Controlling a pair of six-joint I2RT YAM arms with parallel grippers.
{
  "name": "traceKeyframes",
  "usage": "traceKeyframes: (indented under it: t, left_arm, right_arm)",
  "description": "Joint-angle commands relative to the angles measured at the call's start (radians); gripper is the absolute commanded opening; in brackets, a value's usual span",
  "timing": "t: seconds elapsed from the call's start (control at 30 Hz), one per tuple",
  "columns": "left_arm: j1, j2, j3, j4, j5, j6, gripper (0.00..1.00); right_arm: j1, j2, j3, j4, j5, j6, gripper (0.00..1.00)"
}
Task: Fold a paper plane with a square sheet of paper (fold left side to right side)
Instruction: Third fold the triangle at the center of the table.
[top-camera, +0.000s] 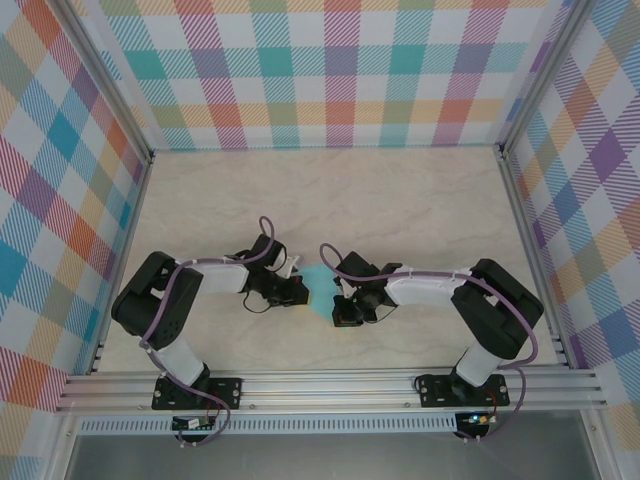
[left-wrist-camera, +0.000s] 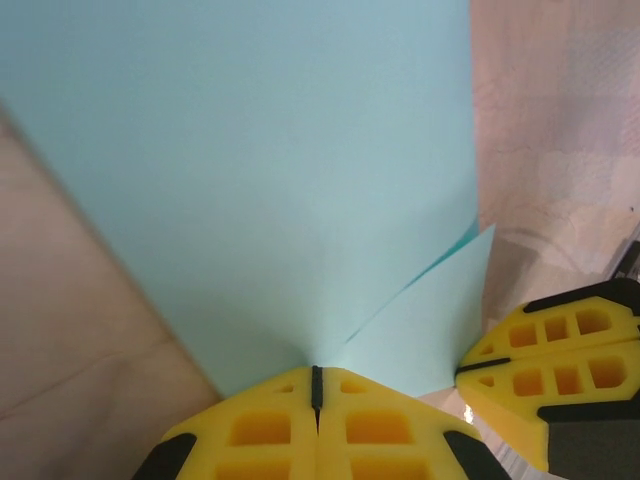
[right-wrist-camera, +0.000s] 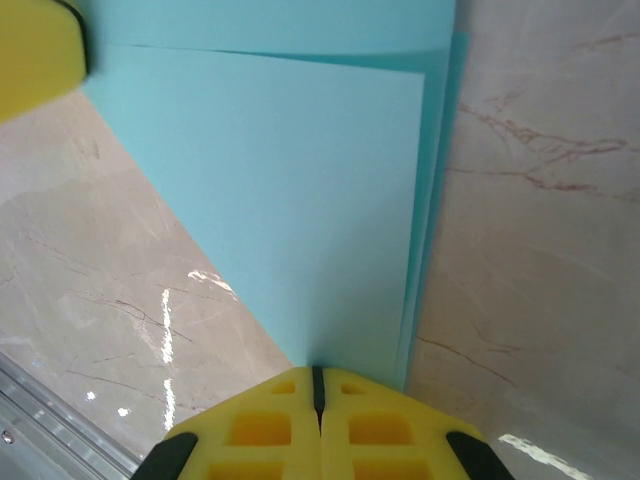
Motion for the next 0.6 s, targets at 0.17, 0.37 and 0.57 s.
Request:
traceKeyframes:
  t: [0.17,0.37,0.57]
  left_arm:
    - [0.137,-0.045,-0.02,-0.079,-0.148,0.009,0.0]
    - [0.174,-0.167,-0.002,-0.104,-0.098,-0.036,0.06]
    - [0.171,-0.28,-0.052,-0.035,-0.052,-0.167,0.3]
  right_arm:
    - [-0.002,0.04,-0.072,-0.079,0.061,-0.023,0.06]
    - [-0.002,-0.007,-0.023,-0.069,0.095,-0.079,0.16]
    - [0.002,-0.127,0.018,-0.117,0.201,-0.148,0.36]
